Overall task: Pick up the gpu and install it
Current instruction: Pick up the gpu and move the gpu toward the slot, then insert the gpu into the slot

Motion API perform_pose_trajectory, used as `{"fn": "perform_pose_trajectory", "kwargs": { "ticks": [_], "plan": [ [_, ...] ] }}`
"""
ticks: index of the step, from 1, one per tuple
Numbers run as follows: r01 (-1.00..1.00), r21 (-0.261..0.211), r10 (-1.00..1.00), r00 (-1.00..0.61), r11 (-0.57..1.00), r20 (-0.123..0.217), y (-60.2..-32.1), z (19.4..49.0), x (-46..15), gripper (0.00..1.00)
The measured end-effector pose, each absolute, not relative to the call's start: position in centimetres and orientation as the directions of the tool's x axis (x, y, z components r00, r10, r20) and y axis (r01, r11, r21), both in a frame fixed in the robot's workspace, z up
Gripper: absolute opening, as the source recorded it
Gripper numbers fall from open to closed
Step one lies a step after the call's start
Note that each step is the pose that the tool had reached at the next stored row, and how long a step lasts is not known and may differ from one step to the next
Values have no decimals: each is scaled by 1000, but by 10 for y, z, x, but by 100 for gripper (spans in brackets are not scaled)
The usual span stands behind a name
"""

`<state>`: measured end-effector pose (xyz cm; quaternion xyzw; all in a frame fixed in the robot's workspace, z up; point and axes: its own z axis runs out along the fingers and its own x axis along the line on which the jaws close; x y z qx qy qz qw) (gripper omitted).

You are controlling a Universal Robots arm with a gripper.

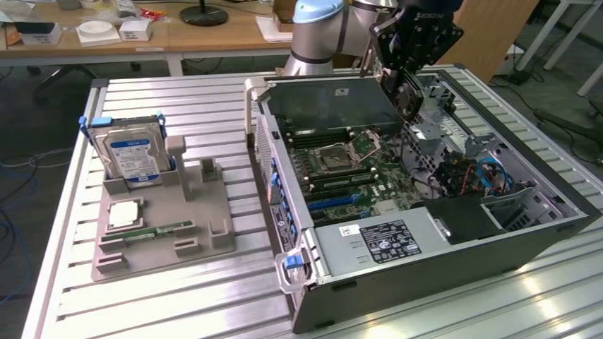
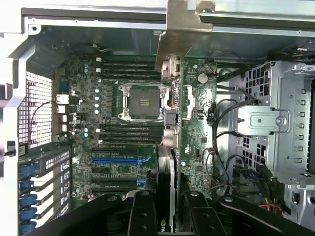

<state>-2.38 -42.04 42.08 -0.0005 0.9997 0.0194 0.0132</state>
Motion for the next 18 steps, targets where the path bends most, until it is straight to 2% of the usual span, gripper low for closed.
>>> {"fn": "perform_pose_trajectory", "kwargs": {
  "ticks": [7,18],
  "plan": [
    [-5,39,-4,-1000,999,-26,-420,421,-24,27],
    [-200,39,-199,-980,979,-26,-420,420,-24,27]
  ]
}}
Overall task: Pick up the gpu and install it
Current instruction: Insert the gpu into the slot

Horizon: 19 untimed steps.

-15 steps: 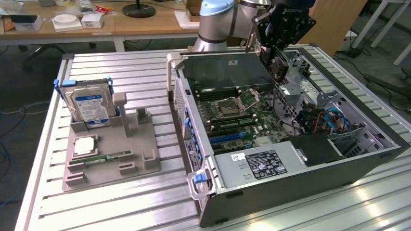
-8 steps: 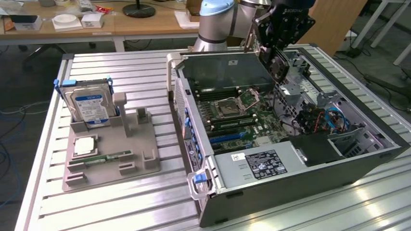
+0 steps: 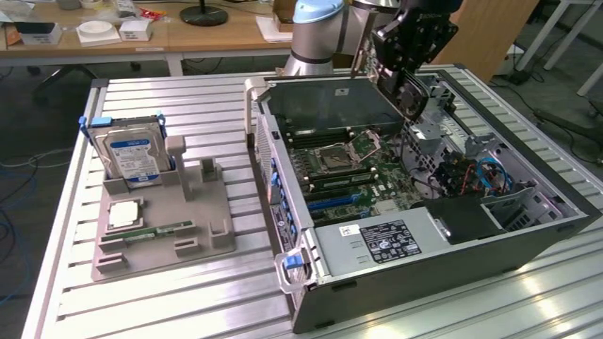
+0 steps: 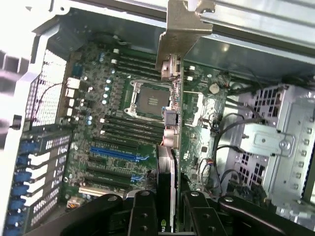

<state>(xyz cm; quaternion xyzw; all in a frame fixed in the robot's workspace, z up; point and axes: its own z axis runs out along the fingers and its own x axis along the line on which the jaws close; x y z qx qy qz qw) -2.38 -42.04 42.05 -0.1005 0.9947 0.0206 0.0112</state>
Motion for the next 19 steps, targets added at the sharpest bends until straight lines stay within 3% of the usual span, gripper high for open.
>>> {"fn": "perform_pose_trajectory", "kwargs": {
  "ticks": [19],
  "plan": [
    [-497,39,-497,-867,867,-26,-420,419,-24,27]
  ]
}}
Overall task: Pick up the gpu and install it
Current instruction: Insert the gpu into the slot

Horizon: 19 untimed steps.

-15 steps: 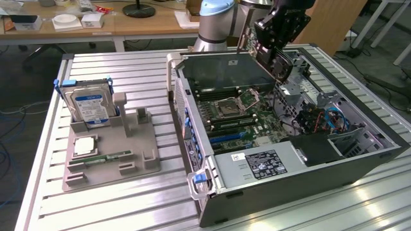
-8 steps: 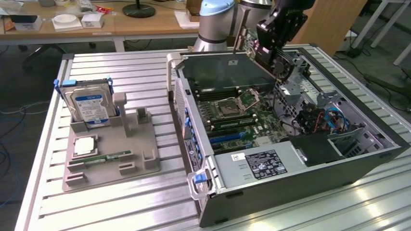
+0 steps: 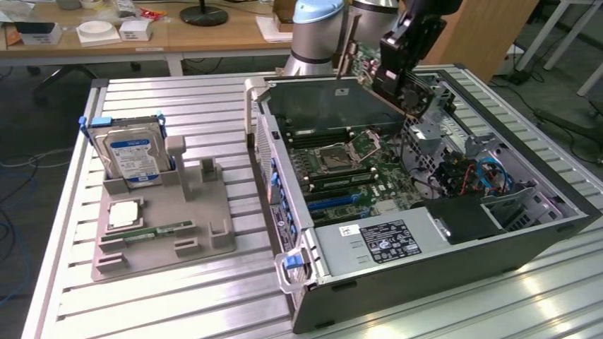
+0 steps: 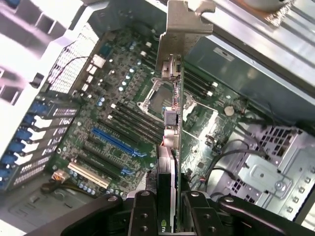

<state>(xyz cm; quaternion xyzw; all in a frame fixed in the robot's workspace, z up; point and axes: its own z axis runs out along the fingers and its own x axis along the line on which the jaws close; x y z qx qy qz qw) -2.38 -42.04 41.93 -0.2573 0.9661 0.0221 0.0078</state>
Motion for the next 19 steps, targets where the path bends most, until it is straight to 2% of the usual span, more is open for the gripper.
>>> {"fn": "perform_pose_trajectory", "kwargs": {
  "ticks": [13,19],
  "plan": [
    [-675,38,-675,-738,737,-27,-420,418,-24,27],
    [-729,28,-728,-684,684,-38,-421,417,-24,27]
  ]
}}
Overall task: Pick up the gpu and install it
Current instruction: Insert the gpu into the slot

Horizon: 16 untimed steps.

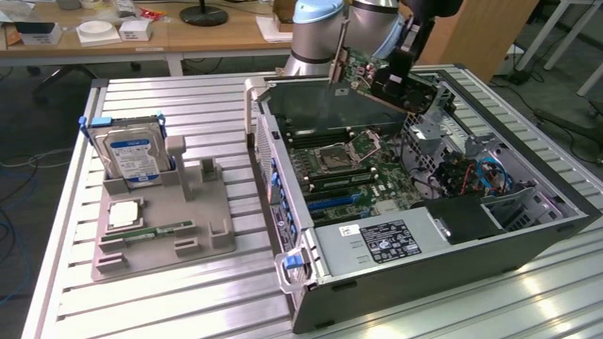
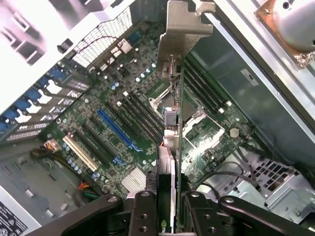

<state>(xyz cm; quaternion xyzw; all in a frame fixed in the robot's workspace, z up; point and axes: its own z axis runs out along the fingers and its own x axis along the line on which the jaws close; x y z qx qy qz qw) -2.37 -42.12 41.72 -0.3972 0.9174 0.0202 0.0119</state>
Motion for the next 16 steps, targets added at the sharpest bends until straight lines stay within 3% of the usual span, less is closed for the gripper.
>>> {"fn": "perform_pose_trajectory", "kwargs": {
  "ticks": [16],
  "plan": [
    [-850,15,-849,-526,526,-47,-423,415,-24,27]
  ]
}}
